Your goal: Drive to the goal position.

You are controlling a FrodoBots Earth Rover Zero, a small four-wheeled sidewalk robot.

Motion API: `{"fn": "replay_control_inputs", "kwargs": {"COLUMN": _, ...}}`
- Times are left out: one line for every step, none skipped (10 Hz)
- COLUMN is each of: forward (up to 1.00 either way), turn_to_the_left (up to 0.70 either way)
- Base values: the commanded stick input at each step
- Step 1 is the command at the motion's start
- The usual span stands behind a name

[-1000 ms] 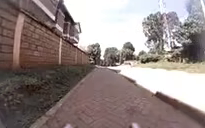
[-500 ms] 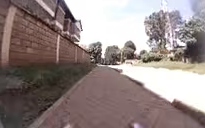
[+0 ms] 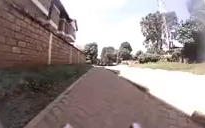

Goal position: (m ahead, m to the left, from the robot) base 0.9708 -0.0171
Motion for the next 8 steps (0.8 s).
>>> {"fn": "replay_control_inputs", "kwargs": {"forward": 1.0, "turn_to_the_left": 0.0}}
{"fn": "replay_control_inputs", "kwargs": {"forward": 1.0, "turn_to_the_left": 0.0}}
{"fn": "replay_control_inputs", "kwargs": {"forward": 1.0, "turn_to_the_left": 0.0}}
{"fn": "replay_control_inputs", "kwargs": {"forward": 1.0, "turn_to_the_left": 0.0}}
{"fn": "replay_control_inputs", "kwargs": {"forward": 1.0, "turn_to_the_left": 0.0}}
{"fn": "replay_control_inputs", "kwargs": {"forward": 1.0, "turn_to_the_left": 0.0}}
{"fn": "replay_control_inputs", "kwargs": {"forward": 1.0, "turn_to_the_left": 0.0}}
{"fn": "replay_control_inputs", "kwargs": {"forward": 1.0, "turn_to_the_left": 0.0}}
